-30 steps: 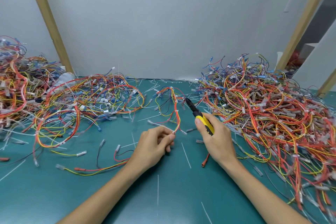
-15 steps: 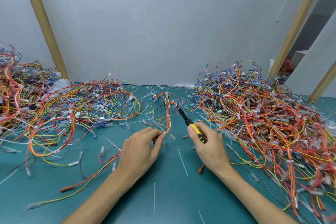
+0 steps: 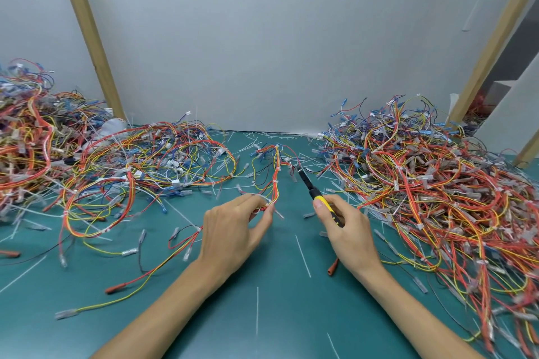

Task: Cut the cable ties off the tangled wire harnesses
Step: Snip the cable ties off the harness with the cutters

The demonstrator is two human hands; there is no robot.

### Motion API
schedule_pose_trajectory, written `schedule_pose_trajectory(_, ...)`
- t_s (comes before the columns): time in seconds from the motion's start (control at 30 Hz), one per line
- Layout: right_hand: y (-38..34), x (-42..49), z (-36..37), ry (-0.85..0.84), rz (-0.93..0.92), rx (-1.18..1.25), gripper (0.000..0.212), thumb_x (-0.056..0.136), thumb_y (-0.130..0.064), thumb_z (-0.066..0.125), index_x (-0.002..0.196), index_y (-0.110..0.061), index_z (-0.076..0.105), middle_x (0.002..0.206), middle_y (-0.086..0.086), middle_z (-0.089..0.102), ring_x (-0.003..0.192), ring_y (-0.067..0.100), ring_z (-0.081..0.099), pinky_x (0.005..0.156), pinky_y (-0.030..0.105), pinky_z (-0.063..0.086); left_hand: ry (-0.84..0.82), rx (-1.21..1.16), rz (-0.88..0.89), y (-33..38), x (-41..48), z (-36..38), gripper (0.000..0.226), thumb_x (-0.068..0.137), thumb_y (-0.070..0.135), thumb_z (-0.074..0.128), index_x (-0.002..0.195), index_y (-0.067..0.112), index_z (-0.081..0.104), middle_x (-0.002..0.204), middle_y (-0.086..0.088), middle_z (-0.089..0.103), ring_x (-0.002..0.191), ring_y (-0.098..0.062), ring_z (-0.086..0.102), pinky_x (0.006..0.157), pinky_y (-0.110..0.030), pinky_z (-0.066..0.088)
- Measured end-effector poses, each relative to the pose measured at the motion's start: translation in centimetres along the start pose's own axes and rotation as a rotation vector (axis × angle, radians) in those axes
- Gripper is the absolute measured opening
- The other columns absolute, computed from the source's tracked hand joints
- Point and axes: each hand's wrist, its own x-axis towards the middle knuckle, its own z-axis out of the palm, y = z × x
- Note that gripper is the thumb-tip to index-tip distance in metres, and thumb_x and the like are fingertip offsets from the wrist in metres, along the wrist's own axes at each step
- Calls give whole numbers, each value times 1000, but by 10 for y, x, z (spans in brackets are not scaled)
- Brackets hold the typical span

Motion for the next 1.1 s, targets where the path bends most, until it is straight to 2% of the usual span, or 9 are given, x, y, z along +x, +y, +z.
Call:
schedule_pose_trajectory(0.13,0,1,0,0,15,8,31,89,-56,50,82,-29,62,67,-2,56,61,11,48,59,27,38,5,5,-4,-2,0,1,17,87,39,63,76,27,65,66,14,56,57,-6,50,47,-26,38)
schedule_pose_trajectory(0.2,1,1,0,-7,19,11,30,90,-55,52,82,-28,63,67,-1,57,63,14,51,62,30,40,0,0,-17,-2,1,1,17,88,41,61,79,28,66,67,13,54,58,-6,49,48,-26,38)
schedule_pose_trajectory(0.37,1,1,0,-21,17,4,26,94,-50,55,83,-28,62,68,-4,59,65,15,53,66,36,44,24,-23,-43,1,0,0,26,87,53,60,76,30,66,72,15,64,65,-1,60,50,-26,43)
schedule_pose_trajectory(0.6,1,1,1,-35,6,-15,29,93,-54,55,84,-27,63,68,-2,60,64,15,52,64,36,45,59,1,-72,-1,1,2,18,84,41,66,73,28,66,66,15,63,59,-3,57,49,-23,38)
schedule_pose_trajectory(0.73,1,0,1,-33,-24,-38,31,89,-57,51,84,-29,62,66,-2,58,59,11,48,58,26,38,35,5,-57,-1,0,3,13,83,39,67,77,27,68,66,13,64,59,-7,60,49,-28,43)
schedule_pose_trajectory(0.83,0,-2,2,-40,-51,-74,30,88,-58,51,88,-31,62,69,0,63,63,13,52,62,29,41,17,8,-53,-2,0,3,11,84,37,68,78,27,68,66,12,63,60,-8,60,50,-27,42)
schedule_pose_trajectory(0.97,-5,-2,-3,-37,-124,-175,29,87,-58,53,94,-32,64,73,-11,62,68,9,56,62,26,44,-3,34,-53,-3,1,2,15,85,39,65,77,27,67,65,12,62,60,-9,60,49,-25,36)
schedule_pose_trajectory(1.1,-10,4,-19,-57,-253,-448,34,85,-57,56,110,-34,64,89,-16,64,72,6,57,66,33,50,-27,31,-53,-5,1,2,20,86,42,62,75,26,67,63,10,61,59,-14,61,48,-28,42)
